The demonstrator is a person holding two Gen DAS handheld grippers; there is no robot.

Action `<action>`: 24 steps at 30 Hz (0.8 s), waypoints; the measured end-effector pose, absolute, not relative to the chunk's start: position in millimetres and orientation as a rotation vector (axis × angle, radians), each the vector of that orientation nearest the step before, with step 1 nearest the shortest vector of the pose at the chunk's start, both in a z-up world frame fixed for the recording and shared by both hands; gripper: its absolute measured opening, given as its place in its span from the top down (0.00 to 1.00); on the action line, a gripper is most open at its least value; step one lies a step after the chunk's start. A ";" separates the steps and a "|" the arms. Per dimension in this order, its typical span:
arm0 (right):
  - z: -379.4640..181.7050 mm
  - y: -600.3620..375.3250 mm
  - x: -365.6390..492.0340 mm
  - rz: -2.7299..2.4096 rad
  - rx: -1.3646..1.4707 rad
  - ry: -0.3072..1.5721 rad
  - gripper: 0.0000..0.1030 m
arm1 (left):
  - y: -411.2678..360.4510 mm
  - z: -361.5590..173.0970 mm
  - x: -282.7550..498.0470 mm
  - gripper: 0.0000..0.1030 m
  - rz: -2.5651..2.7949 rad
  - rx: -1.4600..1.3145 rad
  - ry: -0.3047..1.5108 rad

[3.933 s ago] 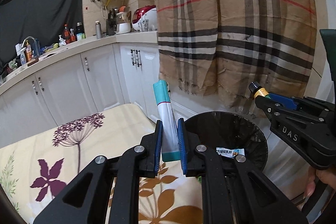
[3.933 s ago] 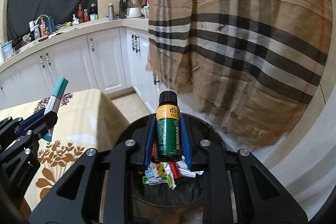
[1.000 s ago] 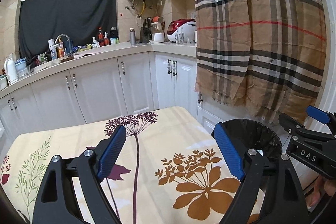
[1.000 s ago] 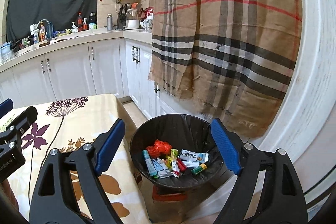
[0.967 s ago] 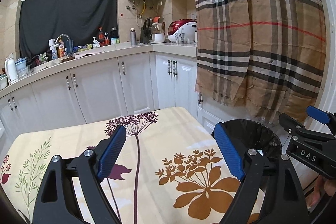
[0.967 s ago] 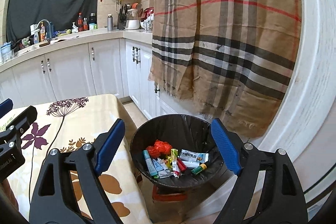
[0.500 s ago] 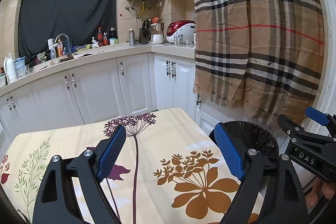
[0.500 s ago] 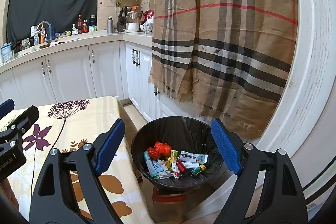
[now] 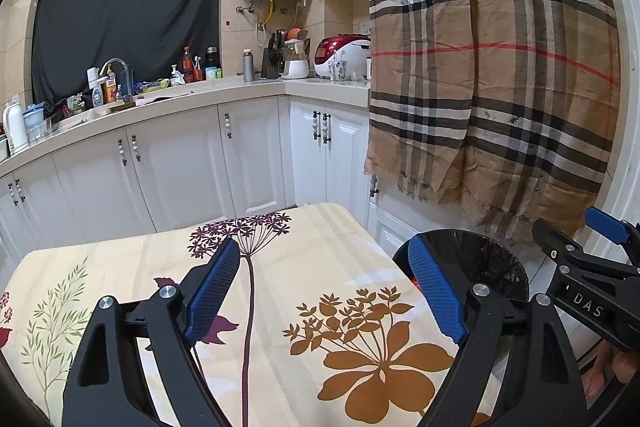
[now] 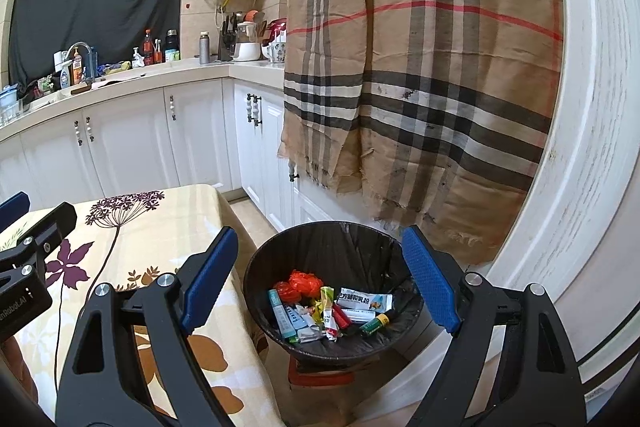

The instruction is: Collect trash

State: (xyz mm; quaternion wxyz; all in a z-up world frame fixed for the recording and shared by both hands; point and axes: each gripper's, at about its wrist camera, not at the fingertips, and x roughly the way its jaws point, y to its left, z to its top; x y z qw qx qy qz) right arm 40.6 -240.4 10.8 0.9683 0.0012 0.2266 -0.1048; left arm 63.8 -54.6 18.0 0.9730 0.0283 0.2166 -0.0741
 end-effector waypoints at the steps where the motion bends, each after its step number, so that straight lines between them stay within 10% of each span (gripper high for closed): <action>1: 10.8 -240.4 40.6 -0.211 0.003 0.458 0.20 | -55.3 18.0 64.1 0.19 -0.150 0.057 0.437; 24: 10.1 -243.8 41.6 -0.217 0.004 0.457 0.20 | -57.4 17.9 64.3 0.19 -0.153 0.055 0.438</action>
